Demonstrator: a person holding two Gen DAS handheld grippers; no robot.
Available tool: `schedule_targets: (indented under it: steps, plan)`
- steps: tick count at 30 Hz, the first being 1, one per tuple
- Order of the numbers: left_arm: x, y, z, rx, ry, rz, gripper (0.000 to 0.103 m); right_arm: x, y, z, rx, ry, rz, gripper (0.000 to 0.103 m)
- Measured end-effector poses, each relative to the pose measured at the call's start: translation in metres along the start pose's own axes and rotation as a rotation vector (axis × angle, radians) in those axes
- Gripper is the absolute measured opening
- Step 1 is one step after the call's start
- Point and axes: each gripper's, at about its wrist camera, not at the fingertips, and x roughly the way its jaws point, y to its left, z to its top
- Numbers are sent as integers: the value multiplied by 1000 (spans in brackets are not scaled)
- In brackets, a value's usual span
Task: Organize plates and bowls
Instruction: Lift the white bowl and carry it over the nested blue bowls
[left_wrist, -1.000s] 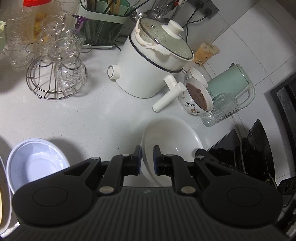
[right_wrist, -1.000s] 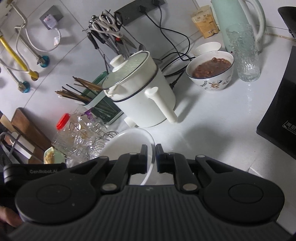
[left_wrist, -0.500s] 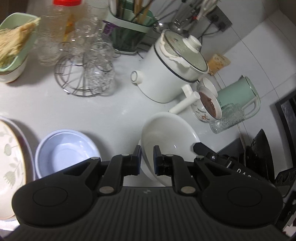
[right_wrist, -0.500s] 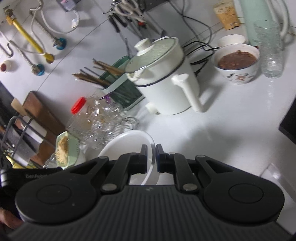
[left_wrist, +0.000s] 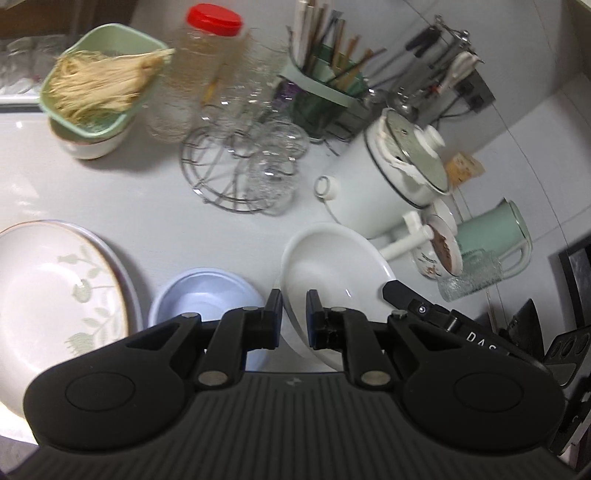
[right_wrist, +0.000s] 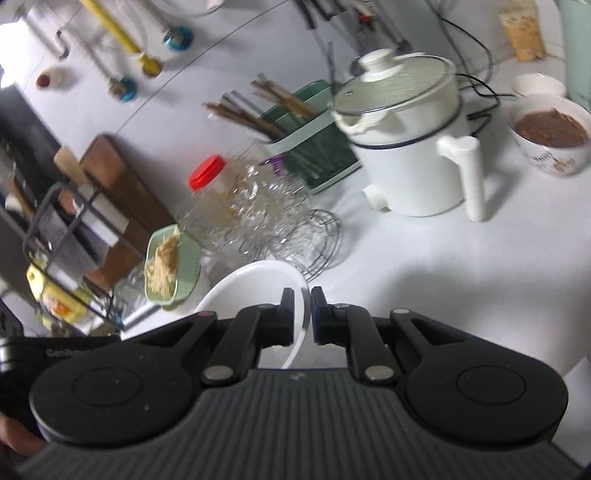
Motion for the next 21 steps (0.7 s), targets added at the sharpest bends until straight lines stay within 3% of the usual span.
schedule_targets:
  steps: [10, 21]
  plan:
    - [-4, 48, -11, -86, -6, 54, 15, 37, 29, -17, -98, 109, 11, 13]
    - [8, 83, -26, -110, 31, 115, 15, 72, 40, -52, -186, 225, -21, 14]
